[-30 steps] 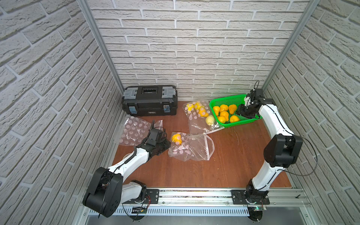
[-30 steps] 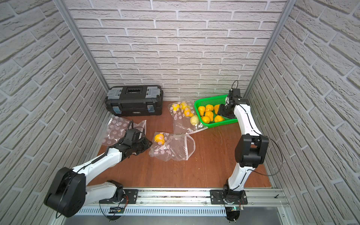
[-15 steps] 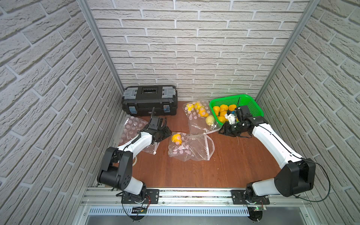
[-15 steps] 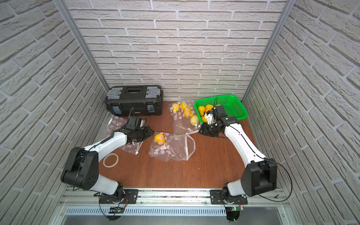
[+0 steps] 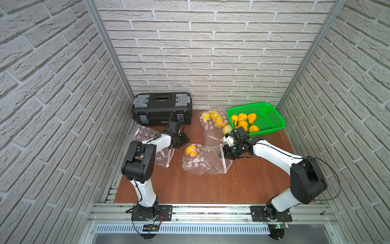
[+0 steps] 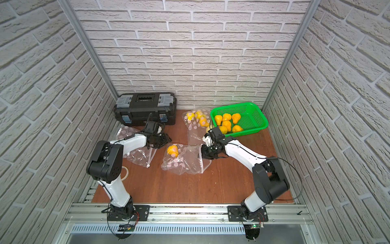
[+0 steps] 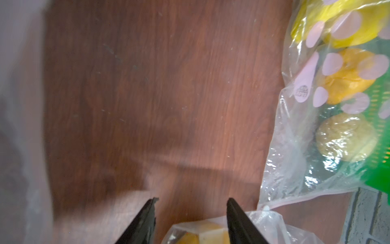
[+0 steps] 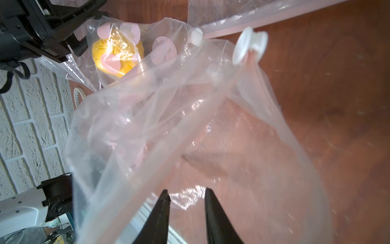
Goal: Open the zip-top bag and take out the pear
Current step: Pick up the pear from the zipper food storage bag.
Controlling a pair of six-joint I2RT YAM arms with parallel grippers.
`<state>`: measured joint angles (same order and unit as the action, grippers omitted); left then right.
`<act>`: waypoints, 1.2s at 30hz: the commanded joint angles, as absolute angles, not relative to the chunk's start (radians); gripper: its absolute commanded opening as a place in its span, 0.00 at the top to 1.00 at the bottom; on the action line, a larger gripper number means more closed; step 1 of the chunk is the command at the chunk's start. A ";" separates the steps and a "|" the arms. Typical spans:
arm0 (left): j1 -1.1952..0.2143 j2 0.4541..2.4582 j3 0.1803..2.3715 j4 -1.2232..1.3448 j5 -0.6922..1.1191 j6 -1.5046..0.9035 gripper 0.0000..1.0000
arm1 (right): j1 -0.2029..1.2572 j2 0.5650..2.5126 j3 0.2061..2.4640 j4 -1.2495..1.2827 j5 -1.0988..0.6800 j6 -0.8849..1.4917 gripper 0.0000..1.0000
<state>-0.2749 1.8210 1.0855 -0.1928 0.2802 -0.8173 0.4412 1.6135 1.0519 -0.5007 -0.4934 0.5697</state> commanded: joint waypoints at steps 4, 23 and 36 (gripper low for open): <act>-0.273 1.830 1.064 -0.095 0.323 -0.843 0.66 | 0.474 1.722 1.001 -0.248 -0.508 0.673 0.73; -0.273 1.582 1.104 -0.221 0.288 -0.836 1.00 | 0.459 1.764 0.748 0.011 -0.451 0.727 0.78; -0.324 1.364 1.121 -0.393 0.158 -0.828 1.00 | 0.456 1.771 0.679 0.135 -0.488 0.739 0.71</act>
